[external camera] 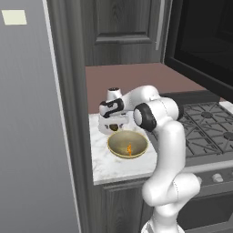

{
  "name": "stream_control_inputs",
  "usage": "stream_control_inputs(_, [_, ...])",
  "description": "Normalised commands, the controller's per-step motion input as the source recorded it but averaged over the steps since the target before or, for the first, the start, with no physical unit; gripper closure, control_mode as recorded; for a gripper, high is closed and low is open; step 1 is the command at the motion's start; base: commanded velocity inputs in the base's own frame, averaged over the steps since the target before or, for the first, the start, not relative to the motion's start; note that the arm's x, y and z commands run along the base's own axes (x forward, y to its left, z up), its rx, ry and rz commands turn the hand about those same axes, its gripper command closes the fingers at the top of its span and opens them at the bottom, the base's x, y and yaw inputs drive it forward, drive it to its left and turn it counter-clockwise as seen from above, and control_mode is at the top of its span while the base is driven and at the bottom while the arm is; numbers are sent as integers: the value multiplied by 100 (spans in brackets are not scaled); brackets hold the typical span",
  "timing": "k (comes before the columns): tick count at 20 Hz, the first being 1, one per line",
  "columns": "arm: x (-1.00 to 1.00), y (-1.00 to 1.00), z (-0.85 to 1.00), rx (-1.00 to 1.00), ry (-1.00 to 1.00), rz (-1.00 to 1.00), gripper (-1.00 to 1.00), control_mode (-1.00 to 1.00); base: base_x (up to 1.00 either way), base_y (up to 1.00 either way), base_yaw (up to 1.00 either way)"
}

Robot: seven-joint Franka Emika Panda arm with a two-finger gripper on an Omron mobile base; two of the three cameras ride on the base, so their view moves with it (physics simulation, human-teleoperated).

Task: Remove the kiwi from the bowl and place it on the small plate. Then place the bowl with only the shrimp in the microwave, close the door, and press the start button to microwave the shrimp.

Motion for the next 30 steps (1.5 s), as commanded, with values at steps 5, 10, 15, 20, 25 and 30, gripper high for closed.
stream_control_inputs(5, [-34, 0, 13, 0, -9, 0, -100, -100, 0, 0, 0])
stream_control_inputs(10, [-95, -5, 76, 0, -20, 0, -100, -100, 0, 0, 0])
stream_control_inputs(15, [-98, -5, 35, 1, -7, -1, -100, -100, 0, 0, 0])
stream_control_inputs(20, [-87, -27, 13, 5, -2, -8, -100, -100, 0, 0, 0])
stream_control_inputs(25, [-52, -52, 23, 8, -1, -13, -100, -100, 0, 0, 0])
stream_control_inputs(30, [-21, -40, 0, 4, 0, -10, -100, -100, 0, 0, 0])
